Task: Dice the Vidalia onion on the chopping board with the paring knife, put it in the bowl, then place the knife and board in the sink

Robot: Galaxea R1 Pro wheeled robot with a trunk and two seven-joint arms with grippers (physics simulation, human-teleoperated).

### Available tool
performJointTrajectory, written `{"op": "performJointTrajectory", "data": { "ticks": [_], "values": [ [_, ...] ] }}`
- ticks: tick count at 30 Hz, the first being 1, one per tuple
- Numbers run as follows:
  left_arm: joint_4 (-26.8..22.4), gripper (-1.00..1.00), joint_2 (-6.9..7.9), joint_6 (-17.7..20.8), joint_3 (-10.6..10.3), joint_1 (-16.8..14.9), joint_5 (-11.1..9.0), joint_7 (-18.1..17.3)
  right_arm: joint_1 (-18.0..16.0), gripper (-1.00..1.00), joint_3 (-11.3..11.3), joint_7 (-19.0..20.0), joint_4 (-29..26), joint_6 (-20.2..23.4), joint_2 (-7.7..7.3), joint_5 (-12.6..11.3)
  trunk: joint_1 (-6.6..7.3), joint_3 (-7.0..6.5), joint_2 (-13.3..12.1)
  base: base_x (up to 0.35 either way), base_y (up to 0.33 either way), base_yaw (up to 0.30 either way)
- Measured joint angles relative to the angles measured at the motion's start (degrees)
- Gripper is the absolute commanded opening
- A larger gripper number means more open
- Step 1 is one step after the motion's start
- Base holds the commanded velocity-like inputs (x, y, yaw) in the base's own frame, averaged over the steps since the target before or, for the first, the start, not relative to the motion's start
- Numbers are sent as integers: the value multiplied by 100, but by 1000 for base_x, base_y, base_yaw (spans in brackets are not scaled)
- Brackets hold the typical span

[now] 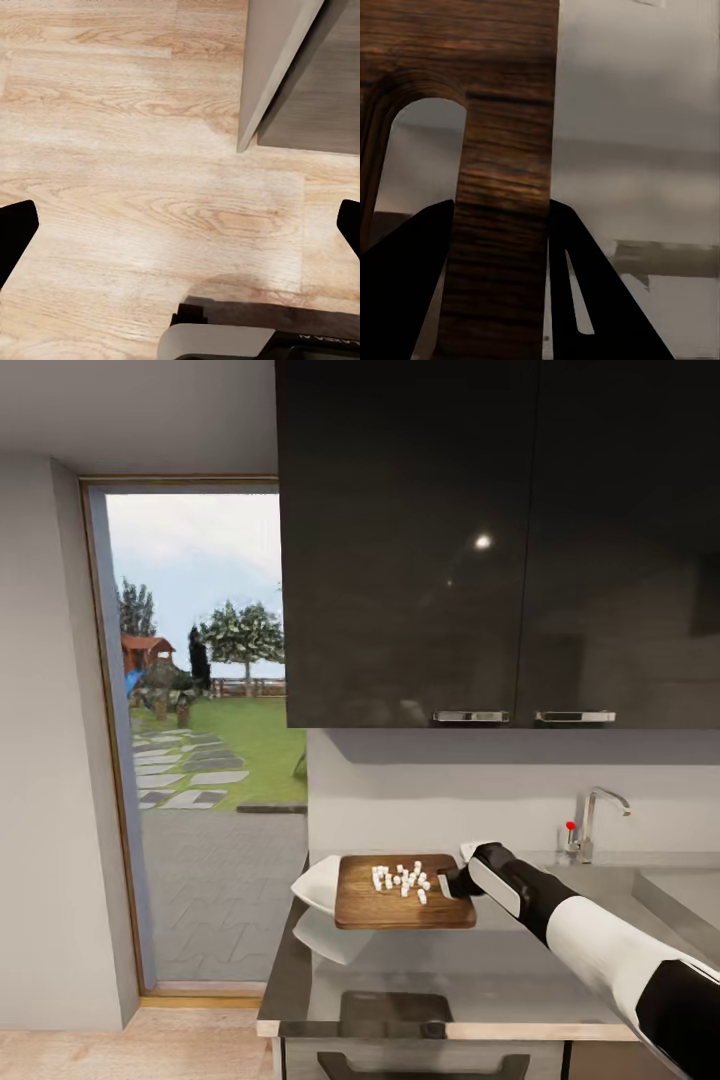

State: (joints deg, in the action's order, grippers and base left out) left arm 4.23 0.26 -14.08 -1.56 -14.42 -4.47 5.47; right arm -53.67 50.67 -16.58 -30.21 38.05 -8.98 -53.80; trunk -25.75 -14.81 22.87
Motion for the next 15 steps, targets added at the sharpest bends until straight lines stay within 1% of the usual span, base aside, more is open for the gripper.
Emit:
{"op": "performJointTrajectory", "data": {
  "ticks": [8,15],
  "values": [
    [1,100,-7,-1,0,-1,0,-7,2,-100,-4,-5,9,49,-64,11,1,0,0,151,219,0],
    [1,100,-7,-1,-8,0,0,-8,0,-100,-8,-8,200,76,-72,24,1,0,0,226,213,0]
  ]
}}
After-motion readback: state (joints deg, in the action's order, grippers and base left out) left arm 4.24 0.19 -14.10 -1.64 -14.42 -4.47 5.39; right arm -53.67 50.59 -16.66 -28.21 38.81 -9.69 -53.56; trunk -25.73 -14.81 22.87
